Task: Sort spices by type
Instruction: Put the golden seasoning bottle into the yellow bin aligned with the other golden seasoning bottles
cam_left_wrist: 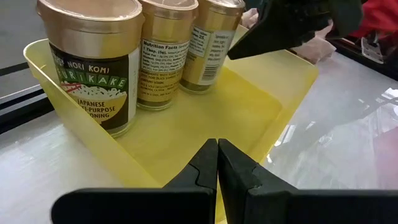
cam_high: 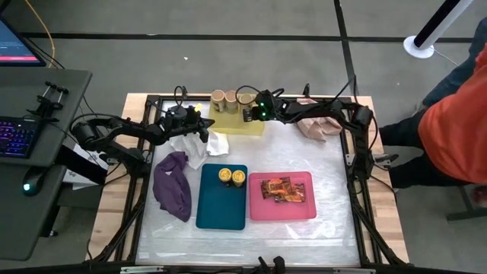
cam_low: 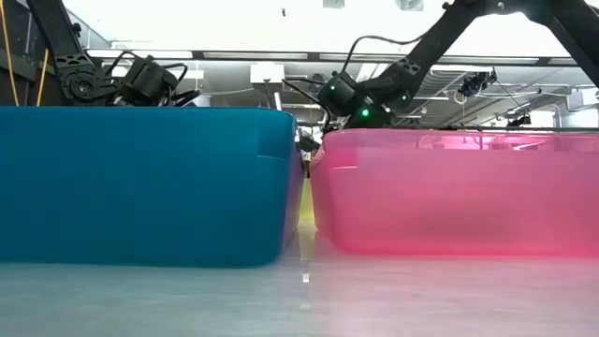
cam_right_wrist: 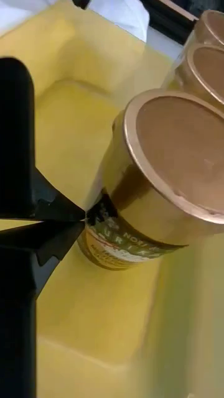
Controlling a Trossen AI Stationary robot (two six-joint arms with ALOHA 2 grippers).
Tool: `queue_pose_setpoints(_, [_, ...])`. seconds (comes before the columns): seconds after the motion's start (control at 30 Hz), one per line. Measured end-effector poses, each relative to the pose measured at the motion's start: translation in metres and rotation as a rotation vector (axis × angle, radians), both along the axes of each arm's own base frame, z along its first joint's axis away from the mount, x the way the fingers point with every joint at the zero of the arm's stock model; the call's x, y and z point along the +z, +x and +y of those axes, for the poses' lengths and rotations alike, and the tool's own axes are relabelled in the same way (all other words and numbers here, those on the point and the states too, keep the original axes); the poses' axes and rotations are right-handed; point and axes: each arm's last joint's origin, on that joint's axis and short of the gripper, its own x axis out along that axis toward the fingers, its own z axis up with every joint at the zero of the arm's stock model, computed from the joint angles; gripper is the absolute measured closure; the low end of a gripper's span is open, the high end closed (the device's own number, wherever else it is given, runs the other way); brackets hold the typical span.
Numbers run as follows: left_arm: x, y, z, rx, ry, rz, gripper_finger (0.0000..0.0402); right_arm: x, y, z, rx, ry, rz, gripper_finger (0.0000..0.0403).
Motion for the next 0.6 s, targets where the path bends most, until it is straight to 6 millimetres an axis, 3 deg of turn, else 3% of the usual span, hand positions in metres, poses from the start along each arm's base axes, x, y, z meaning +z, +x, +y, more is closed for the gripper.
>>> queue_pose_setpoints(0.33, [0.0,0.0,0.0,0.002,-0.008,-0.003,0.0402,0.001,0.002,-0.004,-0.018,-0.01,-0.039,0.0403])
queue_pose_setpoints(0.6, [0.0,0.0,0.0,0.002,-0.006,-0.002,0.0401,0.021,0.013,-0.01,0.012,-0.081,-0.072,0.0403])
